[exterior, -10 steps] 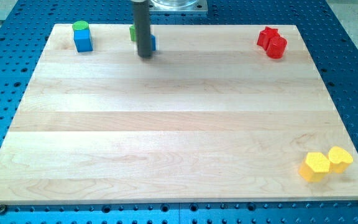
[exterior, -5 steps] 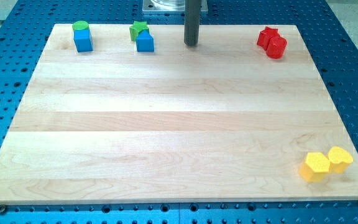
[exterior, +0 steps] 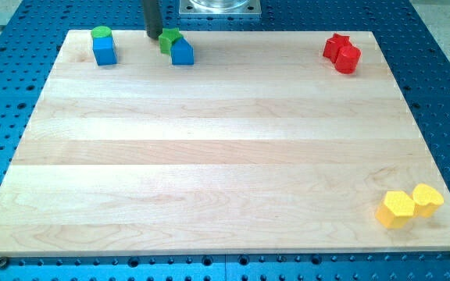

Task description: Place the blue blocks and green blocks to the top left side of the board

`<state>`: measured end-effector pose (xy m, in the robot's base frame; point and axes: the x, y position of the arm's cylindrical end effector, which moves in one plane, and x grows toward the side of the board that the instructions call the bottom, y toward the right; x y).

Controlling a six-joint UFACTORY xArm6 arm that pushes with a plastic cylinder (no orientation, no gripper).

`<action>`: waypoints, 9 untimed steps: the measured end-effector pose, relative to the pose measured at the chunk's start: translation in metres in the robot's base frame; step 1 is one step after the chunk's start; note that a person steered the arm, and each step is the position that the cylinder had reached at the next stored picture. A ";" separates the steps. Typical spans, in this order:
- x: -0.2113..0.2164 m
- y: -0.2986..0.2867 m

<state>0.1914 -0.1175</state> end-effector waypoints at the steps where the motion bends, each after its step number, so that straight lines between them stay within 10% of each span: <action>1: 0.001 0.024; 9: 0.091 -0.064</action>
<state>0.2820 -0.1818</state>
